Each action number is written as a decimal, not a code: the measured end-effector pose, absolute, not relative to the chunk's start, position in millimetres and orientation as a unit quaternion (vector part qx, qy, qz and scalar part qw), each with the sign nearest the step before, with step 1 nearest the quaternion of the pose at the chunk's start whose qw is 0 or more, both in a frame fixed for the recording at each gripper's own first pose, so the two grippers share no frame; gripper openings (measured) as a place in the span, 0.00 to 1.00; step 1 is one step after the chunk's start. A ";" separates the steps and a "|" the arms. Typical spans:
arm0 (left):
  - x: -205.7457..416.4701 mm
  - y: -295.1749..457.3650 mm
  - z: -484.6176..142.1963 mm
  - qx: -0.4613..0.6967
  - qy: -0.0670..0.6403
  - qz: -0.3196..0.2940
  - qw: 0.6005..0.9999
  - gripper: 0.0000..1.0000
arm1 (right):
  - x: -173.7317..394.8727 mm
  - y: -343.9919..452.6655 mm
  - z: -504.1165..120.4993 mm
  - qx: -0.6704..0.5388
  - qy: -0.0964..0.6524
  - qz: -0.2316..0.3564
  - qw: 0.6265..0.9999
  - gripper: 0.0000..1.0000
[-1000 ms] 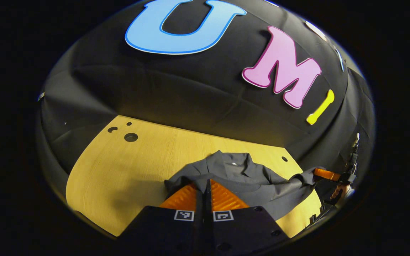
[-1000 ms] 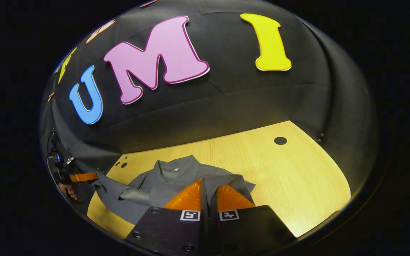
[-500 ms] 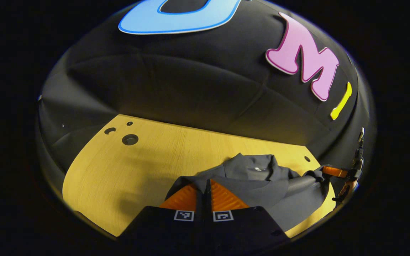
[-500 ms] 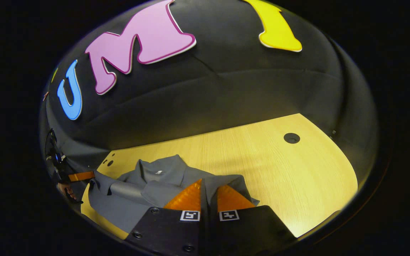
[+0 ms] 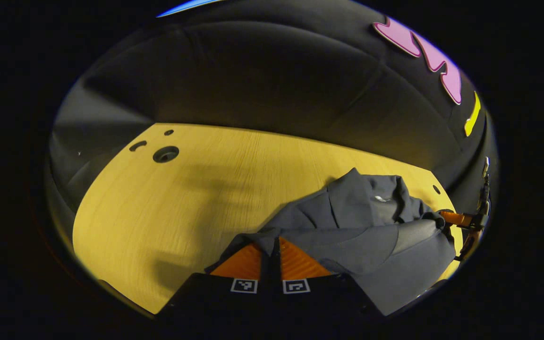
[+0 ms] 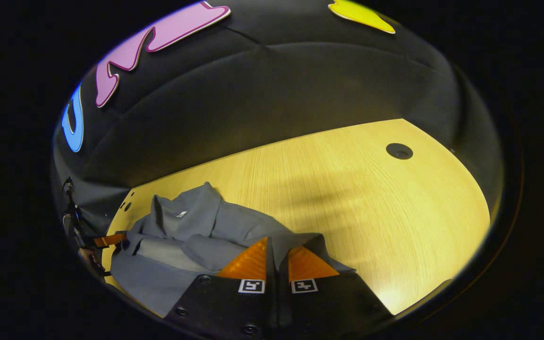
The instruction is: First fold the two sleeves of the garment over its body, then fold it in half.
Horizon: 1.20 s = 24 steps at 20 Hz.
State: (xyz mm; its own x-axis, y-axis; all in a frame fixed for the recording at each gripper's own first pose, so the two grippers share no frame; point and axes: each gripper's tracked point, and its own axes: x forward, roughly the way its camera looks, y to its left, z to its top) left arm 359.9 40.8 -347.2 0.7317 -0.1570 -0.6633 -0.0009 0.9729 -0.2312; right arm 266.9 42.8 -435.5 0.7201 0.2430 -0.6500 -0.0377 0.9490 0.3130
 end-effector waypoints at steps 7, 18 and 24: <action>354.3 48.1 -339.7 -0.058 0.365 -0.015 0.929 0.23 | 254.1 38.0 -440.6 0.126 0.396 0.058 0.908 0.27; 308.8 32.9 -275.9 -0.021 0.339 -0.050 0.939 0.96 | 215.7 36.2 -371.7 0.095 0.376 0.074 0.919 0.99; 258.9 25.6 -223.8 -0.044 0.302 -0.056 0.951 0.96 | 173.9 42.7 -307.5 0.099 0.342 0.094 0.930 0.99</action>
